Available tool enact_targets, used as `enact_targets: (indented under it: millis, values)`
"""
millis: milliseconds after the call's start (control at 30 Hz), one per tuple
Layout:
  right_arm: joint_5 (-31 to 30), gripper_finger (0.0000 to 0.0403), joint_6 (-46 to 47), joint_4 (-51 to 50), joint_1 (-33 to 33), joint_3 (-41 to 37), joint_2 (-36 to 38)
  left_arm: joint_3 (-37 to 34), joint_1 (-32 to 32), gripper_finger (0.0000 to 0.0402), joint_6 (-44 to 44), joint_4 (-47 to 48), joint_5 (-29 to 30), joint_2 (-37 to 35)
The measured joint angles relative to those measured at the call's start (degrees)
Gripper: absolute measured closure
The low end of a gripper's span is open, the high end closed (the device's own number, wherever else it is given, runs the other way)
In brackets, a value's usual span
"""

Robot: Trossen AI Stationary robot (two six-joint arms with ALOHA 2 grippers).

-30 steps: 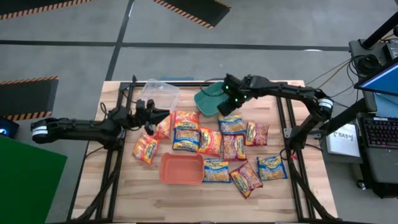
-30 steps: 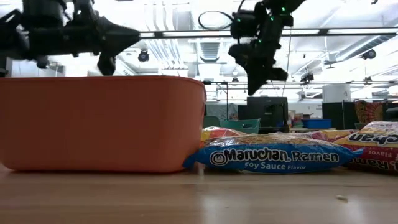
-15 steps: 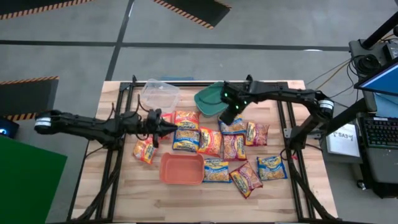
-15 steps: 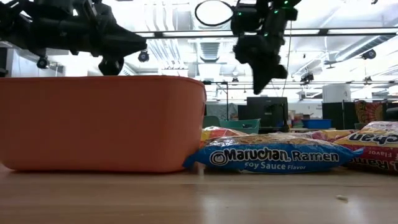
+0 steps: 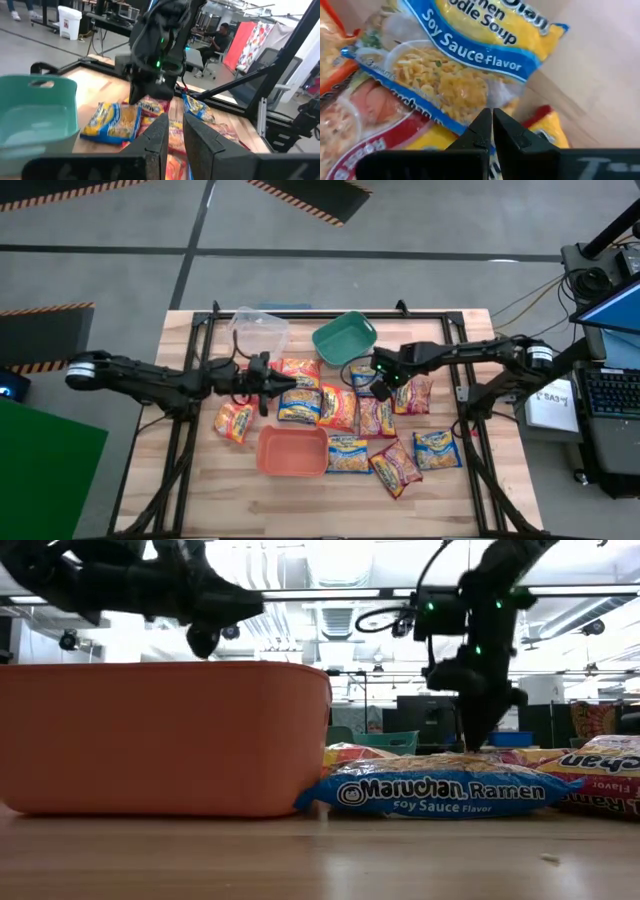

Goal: Sort Maruchan noodles
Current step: Put the blue noodle pack into the green bin

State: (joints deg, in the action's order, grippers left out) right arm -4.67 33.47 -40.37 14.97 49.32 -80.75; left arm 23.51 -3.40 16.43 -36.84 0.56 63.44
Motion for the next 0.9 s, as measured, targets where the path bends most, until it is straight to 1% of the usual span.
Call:
enact_targets:
  millis: [167, 267, 367, 600, 767, 900]
  values:
    - [1.02, 0.0394, -0.02, 11.17, 0.06, -3.48, -0.46, 4.42, 0.0, 0.0361, -1.13, 1.4, -0.06, 5.28]
    - [6.35, 0.0394, -1.36, 16.56, -0.4, -3.41, -0.28, 6.11, 0.1, 0.0361, -2.1, 1.28, -0.09, 8.08]
    - [9.3, 0.0394, -3.07, 16.96, -0.91, -1.82, 0.23, 7.18, 0.11, 0.0361, -2.45, 1.43, -0.11, 10.45]
    - [9.21, 0.0394, -5.04, 15.43, -0.47, -0.4, 5.74, 8.02, 0.11, 0.0361, -1.92, 1.35, -0.17, 14.2]
    - [8.74, 0.0394, -5.01, 14.82, 0.08, -0.66, 10.57, 8.02, 0.09, 0.0361, -1.29, 0.98, -0.17, 15.49]
    - [8.43, 0.0394, -5.02, 14.75, 0.06, -0.66, 12.93, 8.02, 0.09, 0.0361, -1.13, 0.82, -0.15, 15.94]
